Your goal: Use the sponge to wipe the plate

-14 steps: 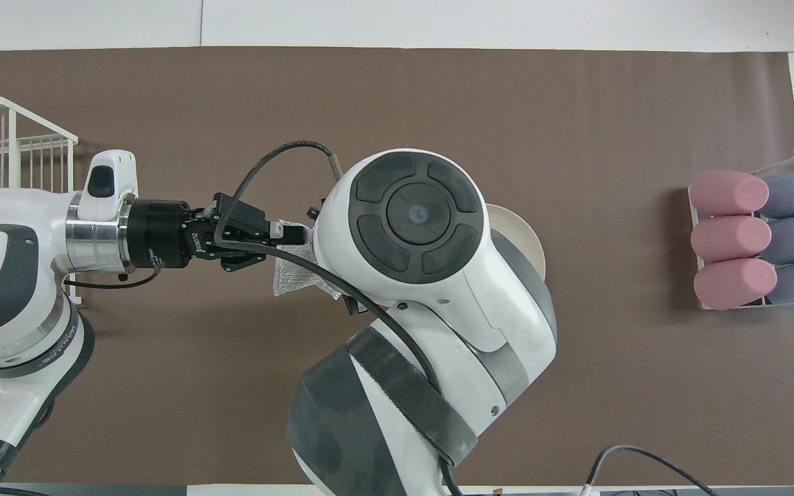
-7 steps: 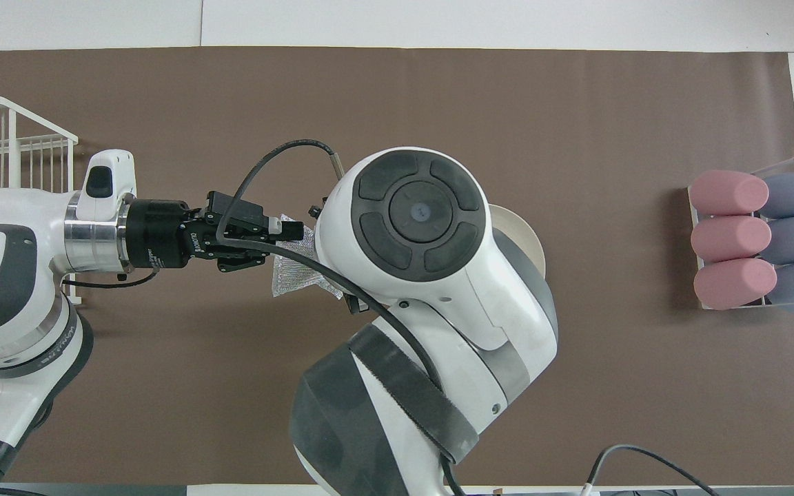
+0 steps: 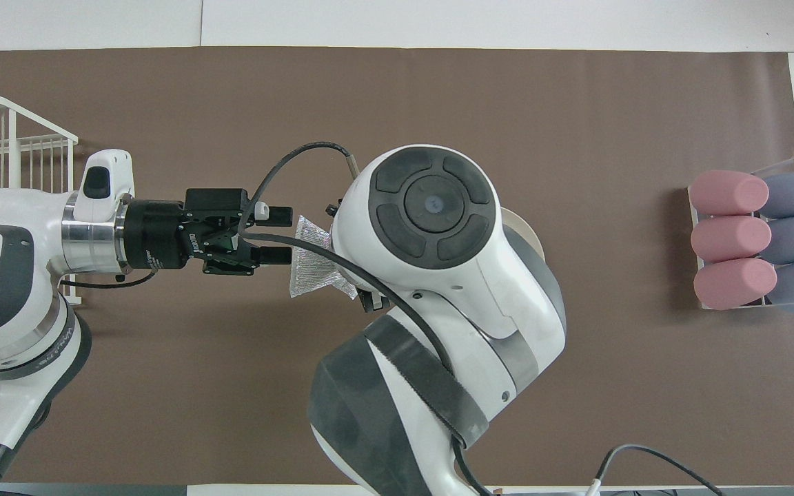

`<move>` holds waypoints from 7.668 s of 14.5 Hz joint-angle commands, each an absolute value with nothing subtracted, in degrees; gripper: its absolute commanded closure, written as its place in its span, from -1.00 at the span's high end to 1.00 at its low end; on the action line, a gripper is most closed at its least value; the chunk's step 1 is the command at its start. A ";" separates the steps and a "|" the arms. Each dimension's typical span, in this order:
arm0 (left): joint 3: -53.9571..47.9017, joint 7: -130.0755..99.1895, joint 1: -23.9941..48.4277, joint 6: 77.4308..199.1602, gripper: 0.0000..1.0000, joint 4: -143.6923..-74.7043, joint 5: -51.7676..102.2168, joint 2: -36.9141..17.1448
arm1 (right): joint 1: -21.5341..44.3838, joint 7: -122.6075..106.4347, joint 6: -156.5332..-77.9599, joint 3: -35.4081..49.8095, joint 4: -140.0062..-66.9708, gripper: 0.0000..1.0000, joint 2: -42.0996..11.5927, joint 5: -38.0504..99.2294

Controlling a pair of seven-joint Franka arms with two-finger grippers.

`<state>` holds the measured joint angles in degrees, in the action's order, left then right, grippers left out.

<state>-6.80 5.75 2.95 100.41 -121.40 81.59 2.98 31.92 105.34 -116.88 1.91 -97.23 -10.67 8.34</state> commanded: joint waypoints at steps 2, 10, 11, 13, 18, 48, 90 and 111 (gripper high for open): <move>-6.24 6.24 2.55 100.98 1.00 -122.35 74.39 4.83 | 27.00 95.13 -130.22 2.28 -114.49 -1.00 -6.33 8.53; -6.15 2.99 2.20 105.64 1.00 -119.01 54.95 4.75 | 23.20 84.90 -137.72 2.37 -124.45 -1.00 -8.17 8.61; -6.15 2.55 2.20 105.99 1.00 -118.74 53.80 4.75 | 23.12 84.64 -137.81 2.37 -124.45 -1.00 -8.52 8.61; -6.06 1.24 1.76 106.87 1.00 -117.96 47.50 4.66 | 22.50 83.68 -137.99 2.29 -124.54 -1.00 -9.40 8.61; -5.98 -1.76 -0.35 106.53 1.00 -114.09 30.79 4.39 | 19.17 74.64 -138.08 2.20 -124.72 -1.00 -9.49 8.61; -6.76 -4.39 -0.26 85.70 1.00 -94.48 -2.29 5.88 | 21.34 73.88 -139.91 2.46 -125.77 -1.00 -10.28 12.22; -0.88 -0.21 11.25 105.73 1.00 -115.31 50.68 10.99 | 38.58 124.01 -105.29 2.64 -86.92 -1.00 -10.28 8.00; -1.05 13.90 14.50 99.84 -1.00 -116.54 53.96 9.32 | 38.50 123.84 -105.47 2.64 -86.84 -1.00 -10.28 8.09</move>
